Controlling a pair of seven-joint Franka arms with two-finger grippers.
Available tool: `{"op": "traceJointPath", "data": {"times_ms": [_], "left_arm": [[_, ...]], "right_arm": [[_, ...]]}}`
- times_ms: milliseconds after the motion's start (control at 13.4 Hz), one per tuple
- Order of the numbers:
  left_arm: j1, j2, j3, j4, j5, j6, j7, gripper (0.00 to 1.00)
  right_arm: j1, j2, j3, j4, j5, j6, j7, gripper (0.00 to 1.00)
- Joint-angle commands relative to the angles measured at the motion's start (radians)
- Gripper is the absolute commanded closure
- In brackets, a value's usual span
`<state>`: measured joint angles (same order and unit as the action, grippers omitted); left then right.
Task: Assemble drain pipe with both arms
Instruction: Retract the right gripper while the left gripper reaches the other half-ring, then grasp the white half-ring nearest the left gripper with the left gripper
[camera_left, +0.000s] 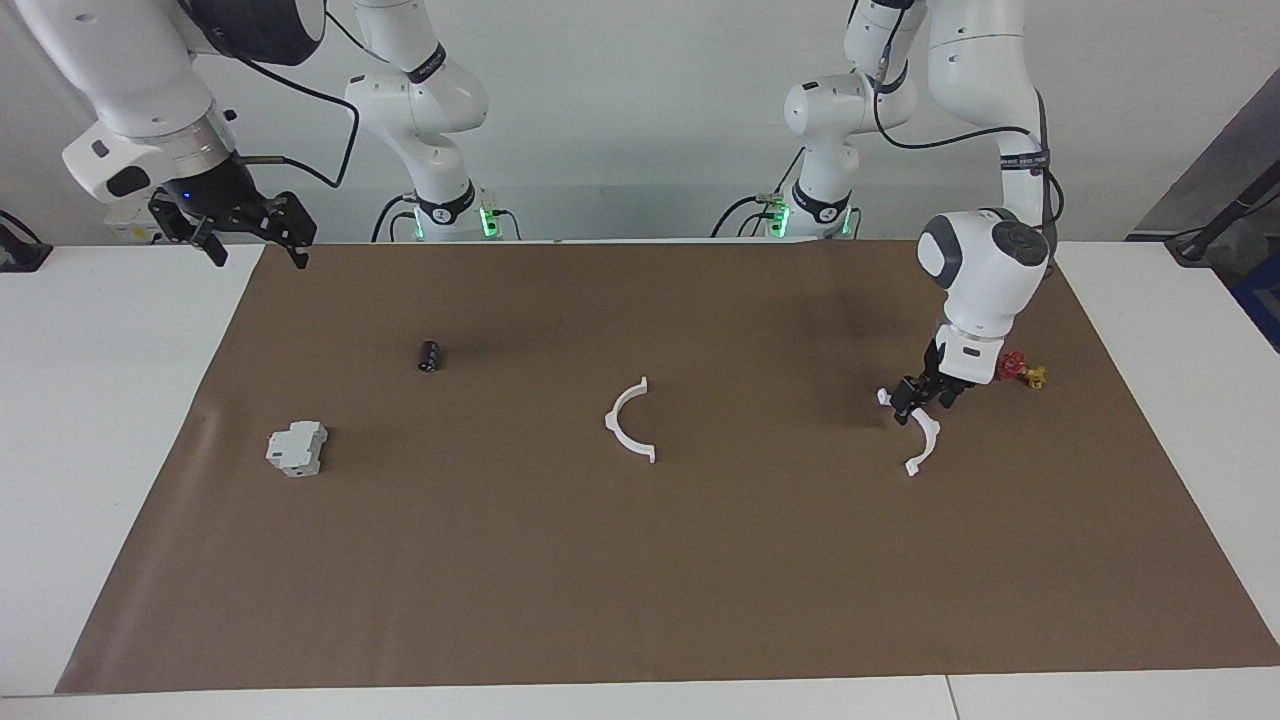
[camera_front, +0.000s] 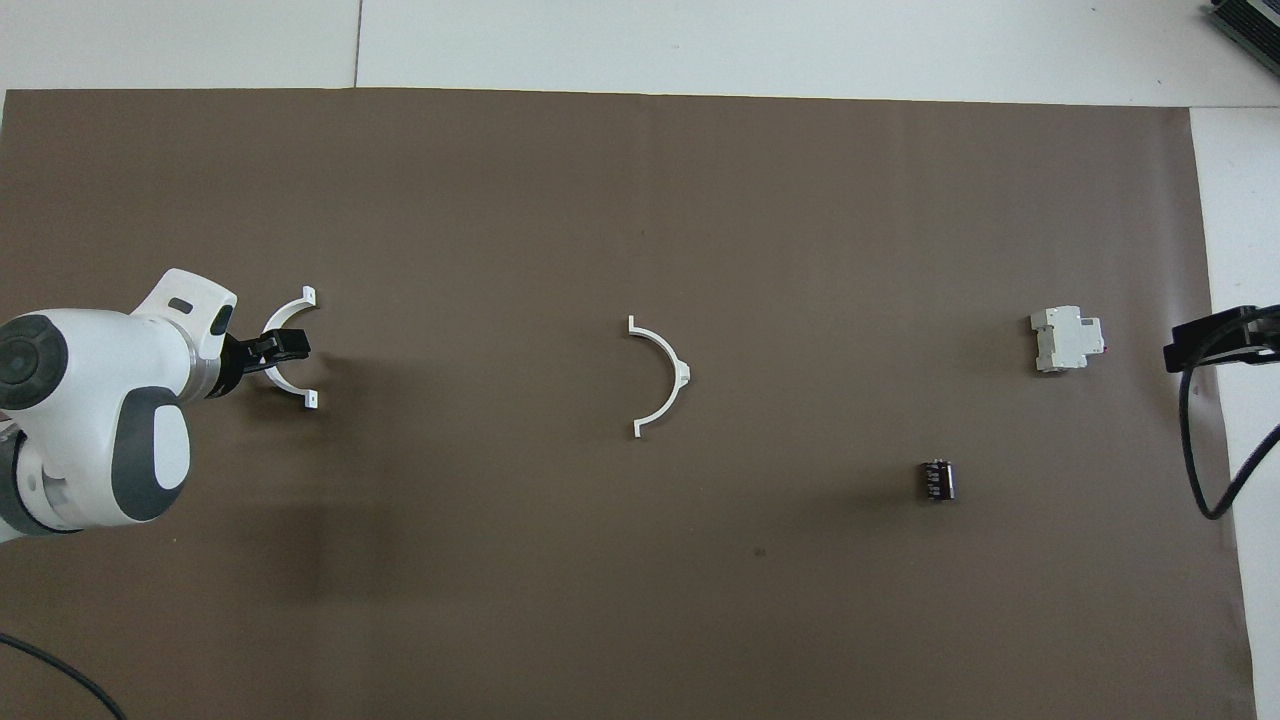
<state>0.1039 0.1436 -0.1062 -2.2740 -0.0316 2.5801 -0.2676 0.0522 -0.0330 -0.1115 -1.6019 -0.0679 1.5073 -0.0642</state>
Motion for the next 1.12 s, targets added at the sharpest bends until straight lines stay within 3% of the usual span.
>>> {"op": "traceJointPath", "data": {"times_ms": [0, 298, 521, 967, 1041], "left_arm": [[-0.016, -0.006, 0.010, -0.025, -0.004, 0.041, -0.013, 0.22], [-0.016, -0.006, 0.010, -0.025, -0.004, 0.041, -0.001, 0.56], [-0.015, -0.006, 0.010, -0.025, -0.004, 0.040, 0.002, 0.97], [-0.021, -0.004, 0.010, -0.004, -0.004, 0.025, -0.004, 1.00], [-0.061, -0.006, 0.011, 0.010, -0.005, 0.003, -0.036, 1.00]], "right_arm": [[0.031, -0.004, 0.003, 0.000, -0.009, -0.009, -0.003, 0.00], [0.017, 0.001, -0.010, 0.010, 0.057, -0.009, -0.002, 0.00], [0.006, -0.001, -0.011, 0.008, 0.057, -0.007, -0.005, 0.00], [0.006, -0.004, -0.010, -0.001, 0.059, 0.004, 0.001, 0.00], [0.006, -0.002, -0.010, 0.000, 0.060, 0.008, -0.003, 0.00]]}}
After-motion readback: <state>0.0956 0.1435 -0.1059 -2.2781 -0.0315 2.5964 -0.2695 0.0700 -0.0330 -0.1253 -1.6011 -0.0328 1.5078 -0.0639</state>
